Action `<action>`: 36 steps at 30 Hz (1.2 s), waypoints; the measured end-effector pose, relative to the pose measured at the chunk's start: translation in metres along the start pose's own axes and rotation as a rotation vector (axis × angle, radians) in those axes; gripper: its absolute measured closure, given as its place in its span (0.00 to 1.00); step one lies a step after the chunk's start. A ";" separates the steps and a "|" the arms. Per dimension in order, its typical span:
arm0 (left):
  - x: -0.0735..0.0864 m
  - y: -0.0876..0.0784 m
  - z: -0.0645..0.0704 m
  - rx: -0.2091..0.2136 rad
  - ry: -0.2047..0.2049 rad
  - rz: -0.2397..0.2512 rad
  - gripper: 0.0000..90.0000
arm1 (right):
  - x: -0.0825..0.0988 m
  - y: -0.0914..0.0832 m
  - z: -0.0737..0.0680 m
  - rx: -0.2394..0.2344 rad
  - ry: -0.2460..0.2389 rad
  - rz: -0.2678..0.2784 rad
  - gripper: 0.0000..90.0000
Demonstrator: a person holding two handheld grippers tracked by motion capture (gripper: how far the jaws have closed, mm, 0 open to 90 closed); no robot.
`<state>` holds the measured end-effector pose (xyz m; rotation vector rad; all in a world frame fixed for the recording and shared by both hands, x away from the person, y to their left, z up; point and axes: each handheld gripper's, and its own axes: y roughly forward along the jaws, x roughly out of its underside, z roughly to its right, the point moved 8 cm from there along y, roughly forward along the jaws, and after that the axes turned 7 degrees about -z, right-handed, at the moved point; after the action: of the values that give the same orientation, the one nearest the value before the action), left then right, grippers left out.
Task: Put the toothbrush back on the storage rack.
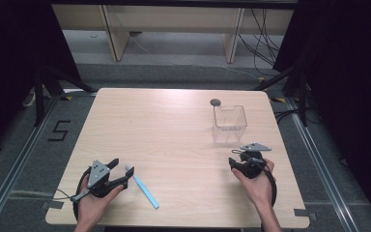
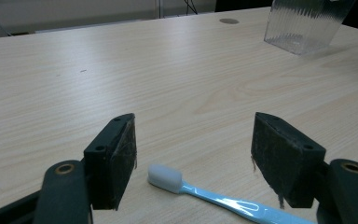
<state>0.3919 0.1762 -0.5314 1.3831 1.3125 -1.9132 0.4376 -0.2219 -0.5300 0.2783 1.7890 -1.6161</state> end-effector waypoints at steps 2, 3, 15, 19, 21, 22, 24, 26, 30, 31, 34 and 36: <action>0.000 0.001 0.001 -0.004 -0.006 -0.010 0.34 | 0.000 0.000 -0.004 -0.018 0.006 -0.003 0.49; -0.001 0.001 0.002 -0.002 -0.005 -0.008 0.34 | 0.000 -0.001 -0.007 -0.021 0.030 -0.016 0.49; -0.002 -0.003 0.004 -0.017 -0.022 -0.090 0.34 | -0.004 -0.001 -0.003 -0.018 -0.006 -0.010 0.48; -0.003 -0.004 0.007 0.001 -0.012 -0.099 0.34 | -0.002 0.000 -0.003 -0.019 -0.016 -0.024 0.48; -0.003 -0.005 0.007 -0.003 -0.011 -0.109 0.34 | -0.001 -0.001 -0.005 -0.013 0.005 -0.028 0.48; -0.004 -0.005 0.007 0.001 -0.006 -0.112 0.34 | -0.001 0.001 -0.006 -0.019 0.008 -0.023 0.48; -0.005 -0.004 0.008 0.003 -0.013 -0.116 0.34 | -0.002 0.001 -0.007 -0.028 0.003 -0.023 0.47; -0.004 -0.004 0.008 -0.006 -0.018 -0.144 0.34 | -0.002 0.002 -0.006 -0.016 0.002 -0.025 0.47; -0.006 -0.002 0.008 0.008 -0.006 -0.162 0.34 | -0.003 -0.001 -0.007 -0.037 -0.006 -0.019 0.47; -0.006 -0.001 0.010 0.012 -0.012 -0.183 0.34 | -0.004 -0.003 -0.006 -0.036 -0.002 -0.014 0.47; -0.006 -0.001 0.011 0.011 -0.011 -0.206 0.34 | -0.005 -0.006 -0.003 -0.007 -0.020 -0.014 0.47; -0.004 -0.001 0.015 0.006 -0.058 -0.244 0.33 | -0.005 -0.006 -0.004 -0.010 -0.009 -0.015 0.47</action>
<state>0.3858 0.1626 -0.5267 1.2063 1.5059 -2.0983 0.4363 -0.2183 -0.5222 0.2539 1.7963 -1.6154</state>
